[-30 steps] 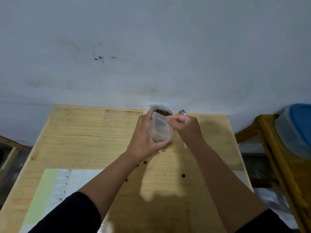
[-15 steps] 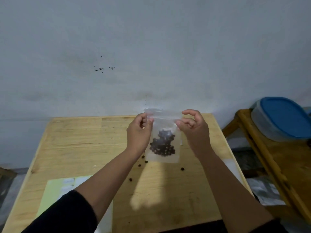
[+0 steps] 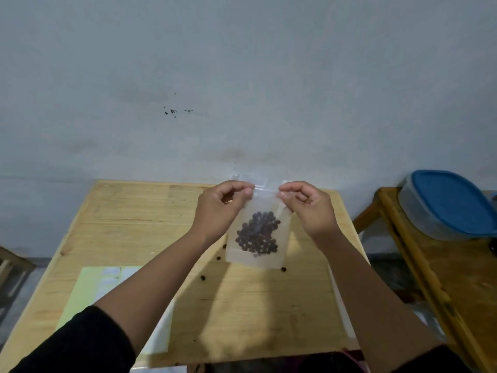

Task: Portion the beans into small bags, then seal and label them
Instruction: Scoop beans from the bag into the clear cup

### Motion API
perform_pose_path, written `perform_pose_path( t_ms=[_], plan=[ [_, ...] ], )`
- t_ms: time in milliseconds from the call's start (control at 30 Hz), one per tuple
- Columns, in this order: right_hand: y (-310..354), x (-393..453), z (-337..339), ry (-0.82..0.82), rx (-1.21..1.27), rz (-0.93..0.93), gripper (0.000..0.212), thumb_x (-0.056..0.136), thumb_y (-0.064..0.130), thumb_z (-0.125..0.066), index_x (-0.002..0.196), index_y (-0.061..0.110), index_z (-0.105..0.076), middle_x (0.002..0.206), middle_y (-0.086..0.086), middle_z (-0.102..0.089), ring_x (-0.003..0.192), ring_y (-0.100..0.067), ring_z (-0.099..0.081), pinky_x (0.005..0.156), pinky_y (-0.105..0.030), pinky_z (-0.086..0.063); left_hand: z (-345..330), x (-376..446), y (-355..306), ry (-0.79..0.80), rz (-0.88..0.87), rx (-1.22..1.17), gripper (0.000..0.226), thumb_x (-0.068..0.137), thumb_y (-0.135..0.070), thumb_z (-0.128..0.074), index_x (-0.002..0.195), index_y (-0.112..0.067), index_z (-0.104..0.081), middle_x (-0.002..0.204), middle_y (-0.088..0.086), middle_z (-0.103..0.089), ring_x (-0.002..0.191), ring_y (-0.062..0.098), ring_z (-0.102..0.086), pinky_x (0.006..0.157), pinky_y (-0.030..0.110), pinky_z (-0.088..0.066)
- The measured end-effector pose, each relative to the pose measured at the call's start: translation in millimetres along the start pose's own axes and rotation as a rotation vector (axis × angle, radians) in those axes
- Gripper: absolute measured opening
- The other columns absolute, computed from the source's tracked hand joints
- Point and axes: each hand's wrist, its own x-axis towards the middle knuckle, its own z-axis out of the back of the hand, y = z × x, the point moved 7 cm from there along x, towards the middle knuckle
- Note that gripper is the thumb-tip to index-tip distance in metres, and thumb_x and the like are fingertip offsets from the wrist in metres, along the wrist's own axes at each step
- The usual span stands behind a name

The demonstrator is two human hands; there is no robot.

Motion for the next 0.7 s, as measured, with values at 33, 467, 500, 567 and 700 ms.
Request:
perform_pose_path(
  t_ms=[33, 467, 500, 567, 700],
  plan=[
    [1, -1, 1, 0.012, 0.008, -0.007, 0.013, 0.083, 0.002, -0.065, 0.084, 0.014, -0.068, 0.079, 0.0, -0.066, 0.069, -0.006, -0.06, 0.064, -0.016, -0.049, 1, -3, -1, -0.035, 0.019, -0.017, 0.009, 0.083, -0.02, -0.071, 0.085, -0.029, -0.075, 0.088, -0.011, -0.073, 0.087, 0.011, -0.068, 0.081, 0.029, -0.055],
    [-10, -34, -1, 0.109, 0.008, -0.048, 0.019, 0.079, 0.006, -0.071, 0.077, 0.025, -0.071, 0.076, 0.013, -0.069, 0.069, 0.001, -0.06, 0.069, -0.018, -0.048, -18, -57, 2, -0.178, 0.058, 0.027, 0.012, 0.083, -0.018, -0.071, 0.079, -0.03, -0.069, 0.068, 0.0, -0.062, 0.061, 0.017, -0.05, 0.064, 0.028, -0.047],
    [-11, -37, -3, 0.118, -0.004, -0.051, 0.018, 0.078, 0.008, -0.072, 0.077, 0.026, -0.071, 0.076, 0.015, -0.07, 0.07, 0.001, -0.06, 0.07, -0.019, -0.048, -20, -60, 2, -0.153, 0.059, 0.042, 0.01, 0.083, -0.02, -0.071, 0.081, -0.03, -0.069, 0.073, 0.003, -0.066, 0.065, 0.024, -0.056, 0.068, 0.032, -0.05],
    [-14, -41, -3, 0.123, -0.01, -0.069, 0.016, 0.078, 0.01, -0.073, 0.077, 0.026, -0.072, 0.077, 0.014, -0.07, 0.07, 0.0, -0.061, 0.071, -0.021, -0.049, -23, -67, 3, -0.114, 0.069, 0.061, 0.006, 0.083, -0.024, -0.071, 0.084, -0.03, -0.07, 0.077, 0.002, -0.07, 0.071, 0.026, -0.062, 0.069, 0.033, -0.054],
    [-21, -48, -5, 0.153, 0.002, -0.1, 0.014, 0.075, 0.01, -0.076, 0.077, 0.023, -0.072, 0.081, 0.01, -0.07, 0.074, -0.001, -0.062, 0.069, -0.02, -0.049, -24, -78, 7, -0.092, 0.09, 0.04, 0.005, 0.082, -0.023, -0.072, 0.084, -0.027, -0.071, 0.071, -0.001, -0.069, 0.064, 0.01, -0.06, 0.06, 0.018, -0.045]
  ],
)
